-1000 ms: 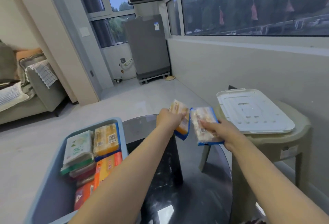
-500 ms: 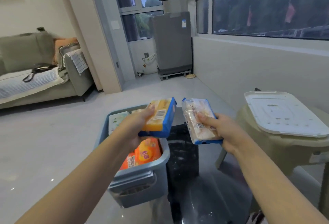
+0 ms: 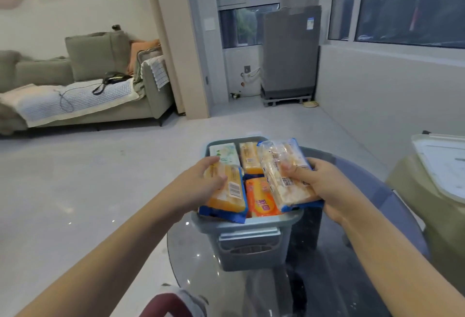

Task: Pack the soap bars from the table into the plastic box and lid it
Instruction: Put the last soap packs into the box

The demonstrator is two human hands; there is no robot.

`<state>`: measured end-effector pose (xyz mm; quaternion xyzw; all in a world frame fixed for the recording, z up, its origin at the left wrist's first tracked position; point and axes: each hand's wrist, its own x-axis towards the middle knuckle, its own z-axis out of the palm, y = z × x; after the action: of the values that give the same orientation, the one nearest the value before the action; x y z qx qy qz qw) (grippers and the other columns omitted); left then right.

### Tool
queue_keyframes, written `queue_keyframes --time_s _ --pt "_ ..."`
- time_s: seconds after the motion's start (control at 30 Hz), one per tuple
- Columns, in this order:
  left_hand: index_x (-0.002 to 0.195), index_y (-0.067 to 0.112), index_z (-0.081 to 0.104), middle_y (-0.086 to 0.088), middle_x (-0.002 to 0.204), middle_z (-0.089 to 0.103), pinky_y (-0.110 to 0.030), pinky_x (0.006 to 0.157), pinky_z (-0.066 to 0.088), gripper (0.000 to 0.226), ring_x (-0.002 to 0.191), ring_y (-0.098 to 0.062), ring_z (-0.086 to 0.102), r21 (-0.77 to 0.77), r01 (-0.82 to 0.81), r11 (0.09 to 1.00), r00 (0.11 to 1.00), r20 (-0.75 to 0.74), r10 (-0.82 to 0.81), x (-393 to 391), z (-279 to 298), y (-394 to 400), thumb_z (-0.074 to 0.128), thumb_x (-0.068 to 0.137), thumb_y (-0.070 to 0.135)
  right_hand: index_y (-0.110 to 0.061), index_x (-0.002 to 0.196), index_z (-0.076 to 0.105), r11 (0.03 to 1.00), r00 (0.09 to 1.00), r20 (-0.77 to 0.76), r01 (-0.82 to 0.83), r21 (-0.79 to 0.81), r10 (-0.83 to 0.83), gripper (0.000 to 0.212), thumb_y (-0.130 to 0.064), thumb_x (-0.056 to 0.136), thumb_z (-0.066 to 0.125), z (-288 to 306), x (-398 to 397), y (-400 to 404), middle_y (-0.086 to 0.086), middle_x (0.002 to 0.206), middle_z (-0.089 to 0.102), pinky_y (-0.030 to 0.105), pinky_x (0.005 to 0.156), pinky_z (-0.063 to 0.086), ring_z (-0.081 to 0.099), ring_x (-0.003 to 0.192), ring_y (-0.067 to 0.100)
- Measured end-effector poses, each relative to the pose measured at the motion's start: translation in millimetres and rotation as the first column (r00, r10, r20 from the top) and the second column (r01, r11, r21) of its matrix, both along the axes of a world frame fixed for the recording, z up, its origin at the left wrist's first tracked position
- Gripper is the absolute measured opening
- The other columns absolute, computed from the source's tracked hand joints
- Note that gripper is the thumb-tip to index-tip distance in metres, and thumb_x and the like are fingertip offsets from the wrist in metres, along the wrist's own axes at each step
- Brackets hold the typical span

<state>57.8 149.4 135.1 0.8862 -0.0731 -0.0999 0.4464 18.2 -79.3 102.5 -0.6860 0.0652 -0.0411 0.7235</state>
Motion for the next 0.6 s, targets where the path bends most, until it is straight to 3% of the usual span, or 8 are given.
queue_keyframes --time_s 0.1,0.2,0.27,0.4,0.47,0.53,0.6 --pt "0.140 0.037 0.036 -0.002 0.136 0.052 -0.021 0.069 0.048 0.048 0.099 -0.016 0.058 0.147 0.051 0.988 0.998 0.027 -0.056 3.6 -2.2 -9.7 0.047 0.093 0.038 -0.013 0.106 0.061 1.000 1.000 -0.002 0.017 -0.023 -0.017 0.062 -0.043 0.054 0.076 -1.6 0.5 1.9 0.005 0.090 0.075 0.030 0.059 0.058 0.073 0.074 0.019" --pt "0.143 0.034 0.032 -0.004 0.141 0.050 -0.027 0.086 0.043 0.050 0.117 -0.023 0.054 0.366 0.089 0.926 0.991 0.064 -0.120 5.7 -11.8 -19.0 0.040 0.094 0.042 -0.013 0.107 0.060 0.999 1.000 -0.007 0.012 -0.033 -0.012 0.064 -0.044 0.053 0.076 -1.8 -2.4 -0.4 0.005 0.091 0.075 0.029 0.057 0.057 0.073 0.074 0.019" --pt "0.143 0.034 0.031 -0.004 0.141 0.050 -0.026 0.084 0.039 0.049 0.119 -0.023 0.053 0.397 0.090 0.913 0.991 0.055 -0.122 6.5 -15.0 -21.9 0.038 0.095 0.043 -0.014 0.107 0.060 0.999 1.000 -0.017 0.008 -0.051 -0.009 0.064 -0.045 0.052 0.075 -1.9 -3.4 -1.1 0.004 0.092 0.075 0.029 0.058 0.057 0.073 0.074 0.018" --pt "0.145 0.037 0.021 -0.007 0.122 0.062 -0.020 0.059 0.040 0.050 0.078 -0.014 0.056 0.460 0.094 0.883 0.994 -0.001 -0.105 8.9 -14.0 -26.4 0.036 0.097 0.040 -0.015 0.106 0.060 0.997 1.000 -0.023 0.005 -0.073 -0.007 0.061 -0.046 0.055 0.075 -2.4 -3.2 -1.5 0.003 0.091 0.075 0.027 0.059 0.056 0.073 0.072 0.016" --pt "0.148 0.036 0.012 -0.009 0.116 0.062 -0.021 0.059 0.040 0.056 0.071 -0.011 0.055 0.538 0.131 0.832 0.991 -0.051 -0.124 9.8 -10.3 -30.1 0.037 0.098 0.036 -0.016 0.105 0.059 0.997 1.000 -0.024 0.003 -0.083 -0.005 0.061 -0.047 0.054 0.074 -2.4 -2.9 -1.5 0.002 0.090 0.075 0.026 0.056 0.055 0.073 0.071 0.014" --pt "0.150 0.029 0.010 -0.011 0.136 0.054 -0.028 0.079 0.043 0.061 0.101 -0.022 0.059 0.637 0.184 0.749 0.982 -0.091 -0.165 10.0 -5.8 -33.5 0.040 0.097 0.032 -0.018 0.104 0.059 0.996 1.000 -0.027 0.004 -0.087 -0.007 0.060 -0.048 0.053 0.074 -2.8 -3.1 -1.8 0.001 0.089 0.074 0.024 0.055 0.055 0.073 0.068 0.013" --pt "0.149 0.022 0.020 -0.010 0.146 0.043 -0.034 0.096 0.037 0.056 0.125 -0.026 0.048 0.700 0.212 0.682 0.975 -0.110 -0.191 8.4 -1.5 -34.5 0.041 0.097 0.029 -0.019 0.104 0.059 0.996 0.999 -0.031 0.003 -0.089 -0.006 0.061 -0.048 0.053 0.074 -3.5 -3.5 -2.2 0.001 0.089 0.074 0.025 0.055 0.055 0.072 0.068 0.012"
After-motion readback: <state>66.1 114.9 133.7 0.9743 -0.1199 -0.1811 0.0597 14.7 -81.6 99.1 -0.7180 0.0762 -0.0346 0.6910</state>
